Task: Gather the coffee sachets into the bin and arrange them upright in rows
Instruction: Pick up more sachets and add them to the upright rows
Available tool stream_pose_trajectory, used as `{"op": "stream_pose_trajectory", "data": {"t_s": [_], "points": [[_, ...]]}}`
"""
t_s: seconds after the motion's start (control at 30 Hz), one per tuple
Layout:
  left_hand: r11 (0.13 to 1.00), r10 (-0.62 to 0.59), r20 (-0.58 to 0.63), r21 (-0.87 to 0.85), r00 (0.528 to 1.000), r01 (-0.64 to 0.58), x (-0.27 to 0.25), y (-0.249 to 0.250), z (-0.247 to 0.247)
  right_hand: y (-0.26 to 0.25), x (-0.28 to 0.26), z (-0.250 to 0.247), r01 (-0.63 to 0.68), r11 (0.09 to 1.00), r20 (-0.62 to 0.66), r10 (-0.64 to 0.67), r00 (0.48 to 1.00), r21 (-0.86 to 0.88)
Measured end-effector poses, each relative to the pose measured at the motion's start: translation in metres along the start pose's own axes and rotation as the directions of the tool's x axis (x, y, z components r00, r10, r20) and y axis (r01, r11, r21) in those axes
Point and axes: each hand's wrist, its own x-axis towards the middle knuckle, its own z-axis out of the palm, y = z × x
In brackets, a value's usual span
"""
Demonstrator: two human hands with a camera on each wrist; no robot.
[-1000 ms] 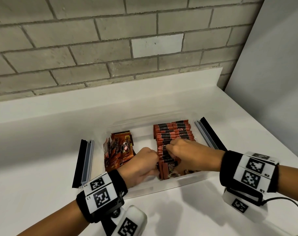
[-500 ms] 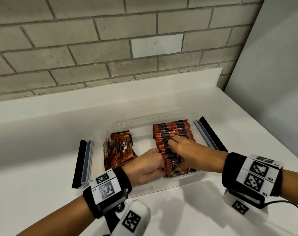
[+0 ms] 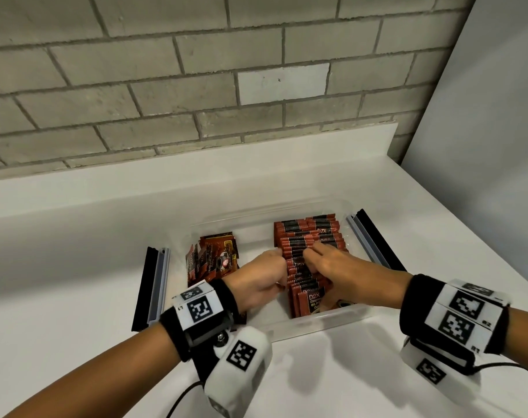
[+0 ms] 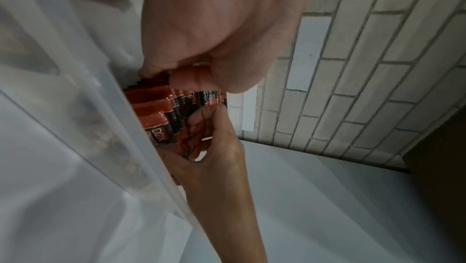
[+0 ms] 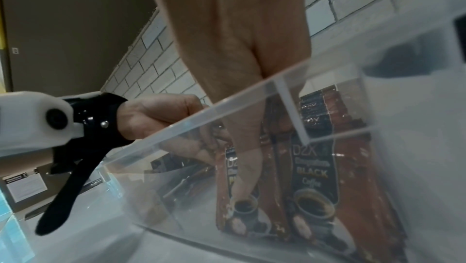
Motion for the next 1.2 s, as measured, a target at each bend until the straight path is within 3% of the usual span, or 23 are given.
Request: {"op": "stream_pose_trajectory", "data": {"t_s": [0.2, 0.33, 0.43, 0.57, 0.63, 0.67, 0.7, 0.77, 0.83, 0.9, 0.97, 1.2], "points": [[1.000, -0.005, -0.060, 0.017, 0.998, 0.006, 0.007, 0.007, -0.002, 0.001, 0.000, -0.008, -0.049, 0.996, 0.070, 0.044, 0.997, 0.076], [0.997, 0.035, 0.025, 0.072, 0.999, -0.037, 0.009, 0.008, 0.001, 0.003, 0.000, -0.016, -0.098, 0.991, 0.162, 0.081, 0.983, 0.097], [0.984, 0.037, 0.020, 0.175, 0.999, -0.040, 0.003, 0.015, -0.007, -0.001, 0.000, -0.032, -0.134, 0.969, 0.213, 0.089, 0.973, 0.207], [0.906, 0.157, 0.025, 0.393, 0.987, -0.154, -0.017, 0.028, -0.045, -0.019, 0.016, -0.056, -0.115, 0.905, 0.162, 0.051, 0.985, 0.409], [0.782, 0.275, 0.052, 0.569, 0.960, -0.255, -0.036, 0.037, -0.069, -0.037, 0.034, -0.059, -0.137, 0.865, 0.194, 0.047, 0.980, 0.483], [0.656, 0.344, 0.066, 0.697, 0.937, -0.290, -0.044, 0.041, -0.079, -0.046, 0.044, -0.057, -0.155, 0.853, 0.216, 0.051, 0.975, 0.499], [0.472, 0.392, 0.102, 0.831, 0.914, -0.295, -0.051, 0.044, -0.089, -0.056, 0.056, -0.053, -0.171, 0.854, 0.237, 0.059, 0.970, 0.491], [0.063, 0.352, 0.196, 0.970, 0.915, -0.233, -0.058, 0.049, -0.101, -0.072, 0.077, -0.044, -0.222, 0.863, 0.294, 0.090, 0.951, 0.454], [-0.181, 0.193, 0.227, 0.964, 0.955, -0.193, -0.055, 0.049, -0.112, -0.081, 0.098, -0.030, -0.315, 0.811, 0.364, 0.136, 0.921, 0.493], [-0.301, 0.016, 0.190, 0.937, 0.982, -0.176, -0.047, 0.048, -0.120, -0.086, 0.115, -0.017, -0.388, 0.739, 0.420, 0.156, 0.894, 0.550], [-0.384, -0.060, 0.172, 0.905, 0.983, -0.182, -0.040, 0.048, -0.122, -0.087, 0.126, -0.008, -0.457, 0.682, 0.456, 0.199, 0.868, 0.572], [-0.508, 0.070, 0.235, 0.845, 0.969, -0.168, -0.027, 0.055, -0.115, -0.086, 0.127, 0.001, -0.536, 0.544, 0.444, 0.304, 0.843, 0.646]]}}
